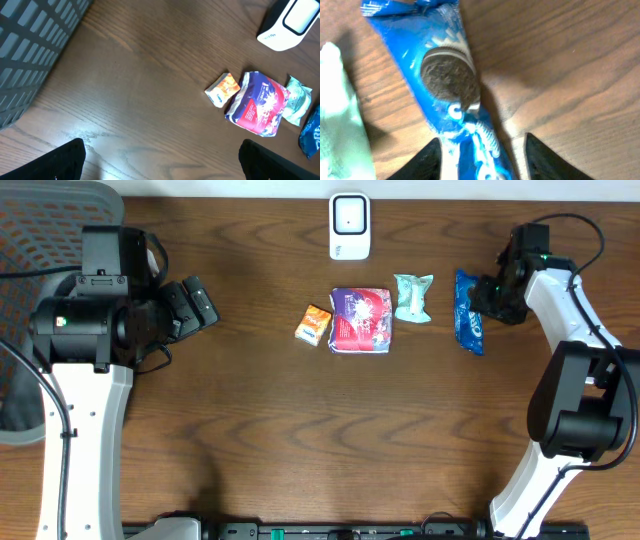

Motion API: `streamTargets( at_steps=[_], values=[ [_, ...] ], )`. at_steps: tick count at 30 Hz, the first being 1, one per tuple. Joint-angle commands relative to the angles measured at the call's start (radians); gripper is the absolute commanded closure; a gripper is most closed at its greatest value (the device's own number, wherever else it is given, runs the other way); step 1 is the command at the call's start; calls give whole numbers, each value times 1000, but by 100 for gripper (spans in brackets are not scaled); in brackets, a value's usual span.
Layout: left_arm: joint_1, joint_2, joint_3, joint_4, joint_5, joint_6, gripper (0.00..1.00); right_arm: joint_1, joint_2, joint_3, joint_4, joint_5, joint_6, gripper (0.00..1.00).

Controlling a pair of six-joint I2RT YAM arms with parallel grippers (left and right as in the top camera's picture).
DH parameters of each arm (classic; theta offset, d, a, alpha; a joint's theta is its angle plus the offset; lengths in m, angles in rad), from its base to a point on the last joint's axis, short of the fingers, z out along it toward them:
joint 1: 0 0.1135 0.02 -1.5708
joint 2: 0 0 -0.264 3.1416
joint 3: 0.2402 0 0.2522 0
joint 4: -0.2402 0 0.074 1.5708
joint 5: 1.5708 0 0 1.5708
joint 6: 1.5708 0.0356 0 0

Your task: Scan the item barcode

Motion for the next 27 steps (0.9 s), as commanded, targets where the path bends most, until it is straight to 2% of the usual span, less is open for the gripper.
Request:
streamTargets(
  at_steps=[1, 7, 11, 15, 18, 22, 25, 27],
  values=[
    [4, -2, 0, -3, -6, 3, 2, 32, -14, 15, -68, -30, -35, 46],
    [4, -2, 0, -3, -6, 3, 2, 42, -14, -28, -239, -7, -44, 47],
    [4, -2, 0, -3, -6, 3, 2, 44, -14, -63, -288, 19, -44, 48],
    [4, -2, 0, -3, -6, 3, 2, 44, -14, -156, -236, 47, -37, 75],
    [4, -2, 0, -3, -6, 3, 2, 44, -14, -212, -149, 135, 17, 78],
    [4, -2, 0, -3, -6, 3, 2, 43, -14, -209, -58, 187, 23, 99],
    [4, -2, 0, -3, -6, 3, 2, 43, -14, -182, -18, 254, 14, 99],
    [4, -2, 0, -3, -6, 3, 2, 43, -14, -140, -54, 250, 4, 99]
  ],
)
